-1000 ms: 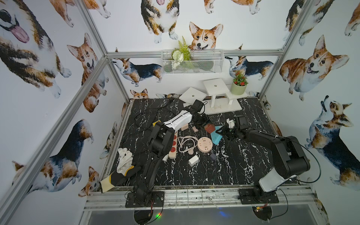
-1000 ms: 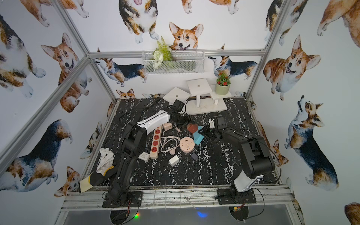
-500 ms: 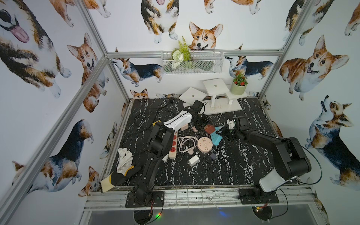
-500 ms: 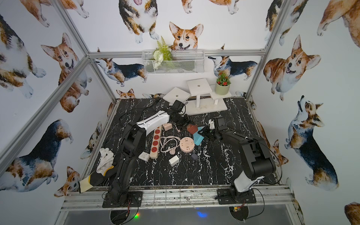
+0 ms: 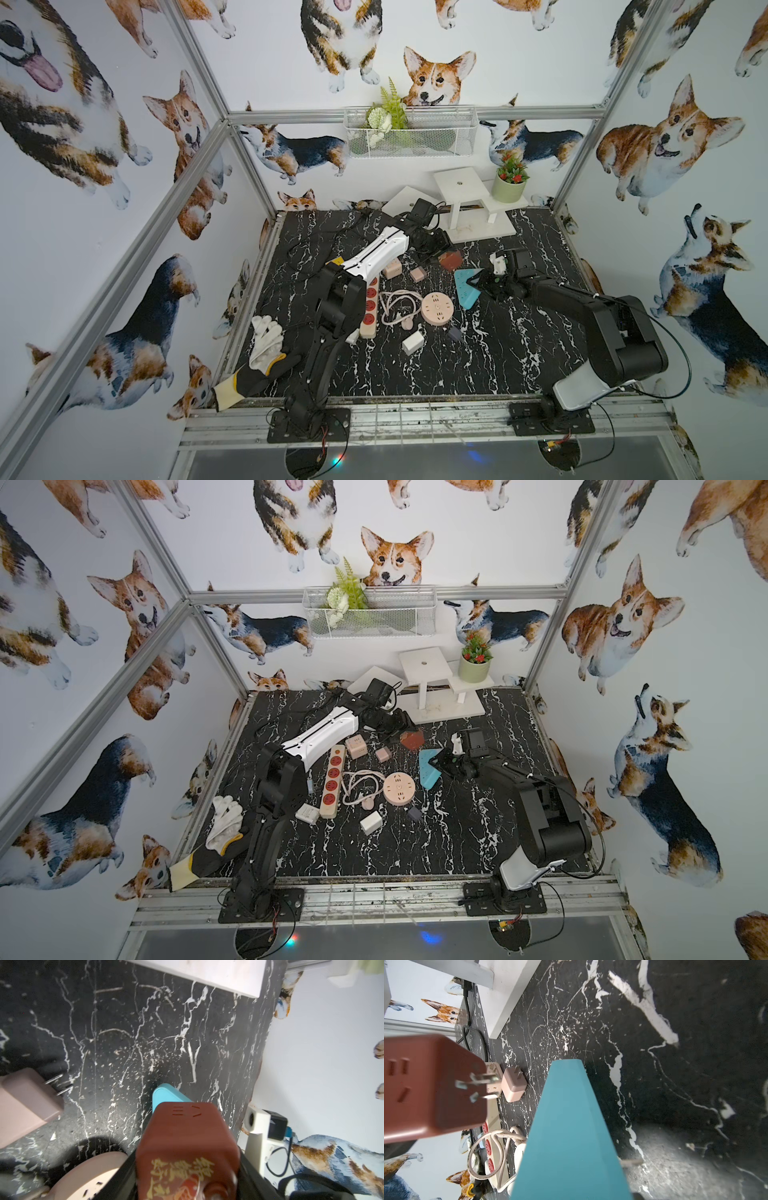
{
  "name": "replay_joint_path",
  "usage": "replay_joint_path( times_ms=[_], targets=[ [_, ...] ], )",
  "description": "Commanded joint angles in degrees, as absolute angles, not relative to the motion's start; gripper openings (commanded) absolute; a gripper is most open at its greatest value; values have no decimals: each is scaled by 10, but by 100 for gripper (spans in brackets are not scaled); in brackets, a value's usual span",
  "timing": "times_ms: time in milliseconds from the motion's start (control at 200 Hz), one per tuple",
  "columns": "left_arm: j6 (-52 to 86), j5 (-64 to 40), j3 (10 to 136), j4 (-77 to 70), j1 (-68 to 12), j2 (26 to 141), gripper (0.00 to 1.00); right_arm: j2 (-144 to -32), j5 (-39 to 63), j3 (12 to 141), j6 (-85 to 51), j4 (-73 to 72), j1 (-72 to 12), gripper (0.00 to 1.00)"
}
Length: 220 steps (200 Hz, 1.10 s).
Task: Pull the plug off the socket
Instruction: Remove the plug from the socket, then place the socket at the center of the board.
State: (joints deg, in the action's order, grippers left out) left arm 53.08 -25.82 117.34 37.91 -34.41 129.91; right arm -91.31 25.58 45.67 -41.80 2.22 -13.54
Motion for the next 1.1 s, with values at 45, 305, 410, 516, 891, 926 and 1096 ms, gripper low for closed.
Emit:
replay_joint_path(
  times_ms=[45,305,410,516,891,926,1096],
  targets=[
    [534,-266,1173,364,-342,1293,0,-925,213,443,-440,128,-131,0],
    [516,-261,1180,362,-342,1288,0,-907,270,422,-490,39,-90,19],
    [508,-257,1183,351,-341,1285,0,-890,279,416,-500,26,-79,32],
    [503,-256,1188,343,-341,1287,0,-875,285,409,-502,25,-70,44],
    [485,-250,1189,292,-341,1313,0,-802,196,411,-510,126,-48,69],
    [482,-248,1188,286,-341,1317,0,-797,188,412,-513,141,-47,70],
    [475,-244,1177,243,-341,1336,0,-764,125,426,-515,255,-47,78]
  ],
)
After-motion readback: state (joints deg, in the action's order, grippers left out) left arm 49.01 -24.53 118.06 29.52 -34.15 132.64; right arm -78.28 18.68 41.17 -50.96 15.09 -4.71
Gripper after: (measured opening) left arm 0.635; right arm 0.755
